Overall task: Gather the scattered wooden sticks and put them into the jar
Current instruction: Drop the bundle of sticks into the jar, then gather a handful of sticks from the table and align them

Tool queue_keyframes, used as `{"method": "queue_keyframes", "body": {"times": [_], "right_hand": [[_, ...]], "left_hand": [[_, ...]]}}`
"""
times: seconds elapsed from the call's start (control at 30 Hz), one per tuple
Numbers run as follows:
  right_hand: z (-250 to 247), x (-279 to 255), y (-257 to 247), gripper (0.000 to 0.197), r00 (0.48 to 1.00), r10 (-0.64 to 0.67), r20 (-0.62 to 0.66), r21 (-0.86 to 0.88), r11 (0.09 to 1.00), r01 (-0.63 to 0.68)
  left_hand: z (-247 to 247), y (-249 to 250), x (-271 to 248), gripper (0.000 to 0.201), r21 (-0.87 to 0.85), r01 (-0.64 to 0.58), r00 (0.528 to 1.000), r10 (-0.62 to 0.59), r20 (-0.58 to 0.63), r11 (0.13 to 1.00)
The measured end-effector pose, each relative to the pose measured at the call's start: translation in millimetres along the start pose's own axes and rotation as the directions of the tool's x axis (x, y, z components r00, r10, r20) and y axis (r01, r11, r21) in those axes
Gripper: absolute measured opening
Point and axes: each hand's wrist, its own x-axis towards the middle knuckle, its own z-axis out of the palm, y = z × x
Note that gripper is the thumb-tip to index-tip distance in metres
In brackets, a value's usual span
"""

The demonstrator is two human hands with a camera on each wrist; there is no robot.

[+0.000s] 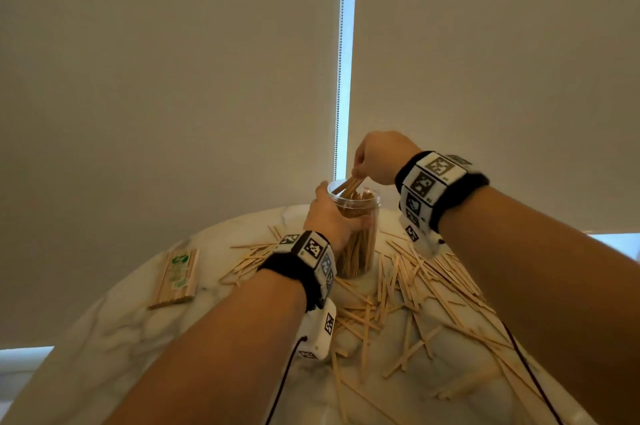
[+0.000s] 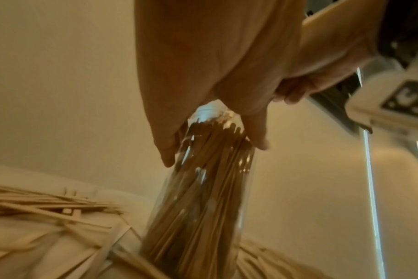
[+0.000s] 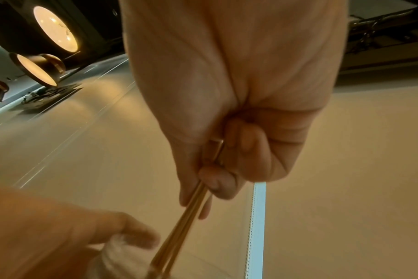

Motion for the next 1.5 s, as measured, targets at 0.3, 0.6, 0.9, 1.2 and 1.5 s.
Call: {"method": "queue_keyframes", "body": {"times": [0.3, 0.6, 0.9, 1.2, 1.5], "right_hand": [[-25.2, 3.5, -3.2, 0.031, 0.992, 0.011, 0.128, -0.147, 0.989, 0.008], [-3.9, 32.1, -10.6, 0.015, 1.0, -0.005, 0.023, -0.159, 0.987, 0.009], [-12.9, 33.2, -14.6, 0.021, 0.969, 0.017, 0.248, -0.121, 0.992, 0.014], [21.1, 33.6, -22.8, 0.021, 0.956, -0.018, 0.292, -0.143, 0.988, 0.063], [29.3, 31.0, -15.5, 0.004, 0.987, -0.026, 0.156, 0.267, 0.964, -0.017]], "left_hand": [[7.2, -13.0, 4.1, 0.106, 0.142, -0.079, 0.991, 0.093, -0.095, 0.987], [7.5, -14.8, 3.9, 0.105, 0.134, -0.053, 0.995, 0.064, -0.081, 0.99], [8.4, -16.4, 3.4, 0.105, 0.134, -0.05, 0.995, 0.061, -0.085, 0.99], [7.9, -16.6, 3.7, 0.106, 0.134, -0.035, 0.996, 0.045, -0.076, 0.99], [9.1, -16.9, 5.6, 0.107, 0.141, -0.012, 0.997, 0.023, -0.077, 0.99]]}}
